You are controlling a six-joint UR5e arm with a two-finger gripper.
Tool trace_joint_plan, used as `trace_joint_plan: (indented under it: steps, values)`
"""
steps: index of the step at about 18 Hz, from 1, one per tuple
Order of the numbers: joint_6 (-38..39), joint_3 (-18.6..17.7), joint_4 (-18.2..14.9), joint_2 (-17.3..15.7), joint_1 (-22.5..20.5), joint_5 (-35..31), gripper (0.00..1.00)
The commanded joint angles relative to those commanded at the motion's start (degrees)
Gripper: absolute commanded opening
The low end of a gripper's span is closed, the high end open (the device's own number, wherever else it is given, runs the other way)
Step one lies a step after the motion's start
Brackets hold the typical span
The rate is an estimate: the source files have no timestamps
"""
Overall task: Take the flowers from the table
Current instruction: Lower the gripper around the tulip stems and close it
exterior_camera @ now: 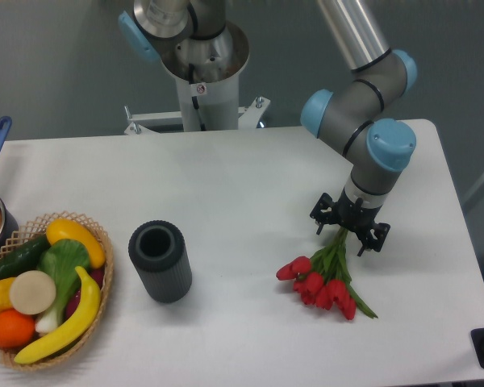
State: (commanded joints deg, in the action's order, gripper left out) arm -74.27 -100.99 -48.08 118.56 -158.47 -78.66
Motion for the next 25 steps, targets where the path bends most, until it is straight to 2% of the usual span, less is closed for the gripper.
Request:
trace_joint_plan:
  steps: [5, 7, 10, 13, 16, 20, 23, 25]
  values:
    - [0.0, -0.1, 0.0, 0.3, 0.0, 0.0, 0.98]
    - [0.0, 0.0, 0.0, 0.3, 0.1, 0.0, 0.9]
    - [0.0, 0.1, 0.0, 0.3, 0.1, 0.0, 0.85]
    - [0.0, 0.3, 0.0, 0.4, 0.1, 0.0, 0.71]
    - [0.0, 0.4, 0.0, 0.7, 0.3, 0.0, 0.7]
    - [-0.1, 0.7, 0.0, 0.7, 0.3, 0.0, 0.58]
    - [-0.1, 1.0, 0.0, 0.6, 0.3, 0.0, 0.45]
    - [-0.1, 1.3, 0.0, 0.5, 0.2, 0.0, 0.43]
